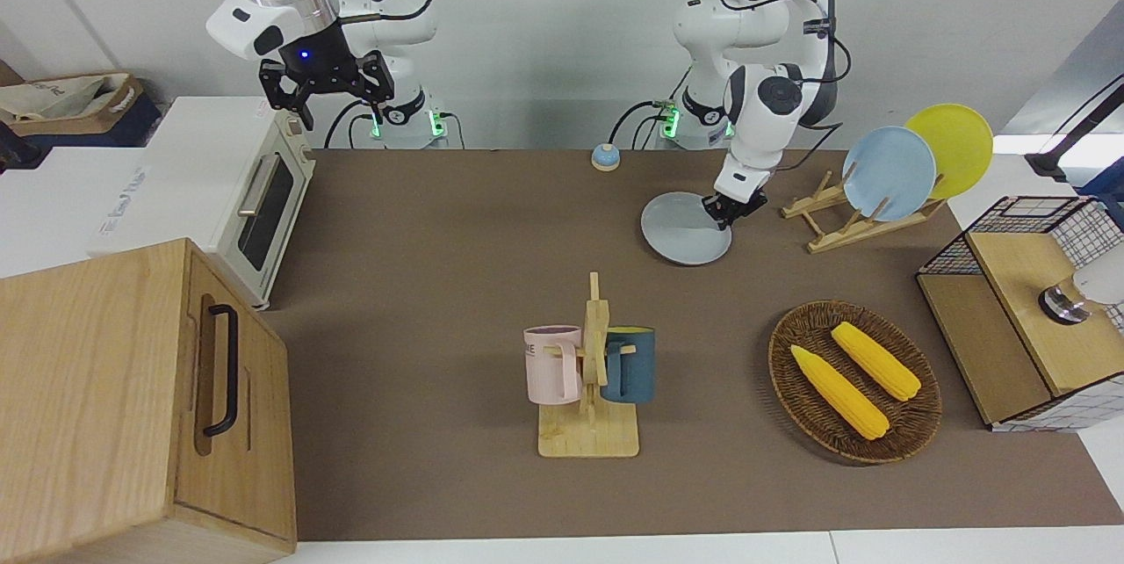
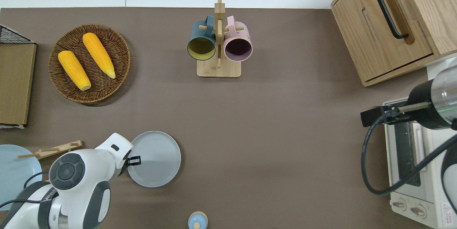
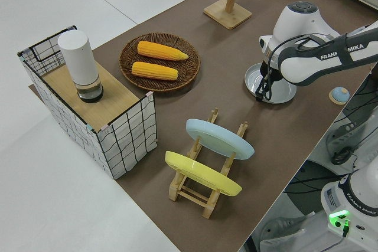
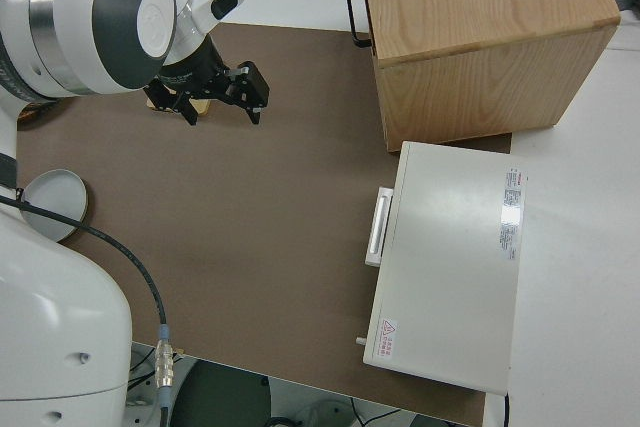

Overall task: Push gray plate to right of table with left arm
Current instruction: 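Push the gray plate across the table toward the toaster oven with the left gripper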

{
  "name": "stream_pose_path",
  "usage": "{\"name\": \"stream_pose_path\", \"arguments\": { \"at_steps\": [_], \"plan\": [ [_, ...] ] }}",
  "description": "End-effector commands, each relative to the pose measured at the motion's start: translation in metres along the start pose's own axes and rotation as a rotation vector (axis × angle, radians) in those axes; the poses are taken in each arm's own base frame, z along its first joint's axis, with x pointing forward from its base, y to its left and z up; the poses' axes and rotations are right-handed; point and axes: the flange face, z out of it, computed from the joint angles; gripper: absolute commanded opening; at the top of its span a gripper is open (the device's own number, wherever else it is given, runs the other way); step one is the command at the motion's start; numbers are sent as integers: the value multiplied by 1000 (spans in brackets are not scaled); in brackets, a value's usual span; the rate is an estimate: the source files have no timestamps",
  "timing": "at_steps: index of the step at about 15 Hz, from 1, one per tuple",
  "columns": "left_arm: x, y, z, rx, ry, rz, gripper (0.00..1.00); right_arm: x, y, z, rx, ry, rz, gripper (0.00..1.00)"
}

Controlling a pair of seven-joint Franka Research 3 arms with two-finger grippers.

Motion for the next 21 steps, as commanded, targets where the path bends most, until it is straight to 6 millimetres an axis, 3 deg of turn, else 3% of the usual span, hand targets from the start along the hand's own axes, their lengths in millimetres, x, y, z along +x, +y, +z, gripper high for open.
{"name": "stream_pose_path", "arguments": {
  "at_steps": [1, 6, 12, 21],
  "plan": [
    [-12, 32, 16, 5, -9, -44, 0, -4, 2, -4, 10, -2, 5, 983],
    [-22, 68, 19, 3, -17, -85, 0, -4, 1, -4, 9, -2, 5, 983],
    [-36, 150, 18, -11, -23, -158, 0, -4, 1, -4, 9, -2, 3, 983],
    [-46, 240, 3, -78, -30, -250, 0, -4, 1, -4, 9, -2, 5, 983]
  ]
}}
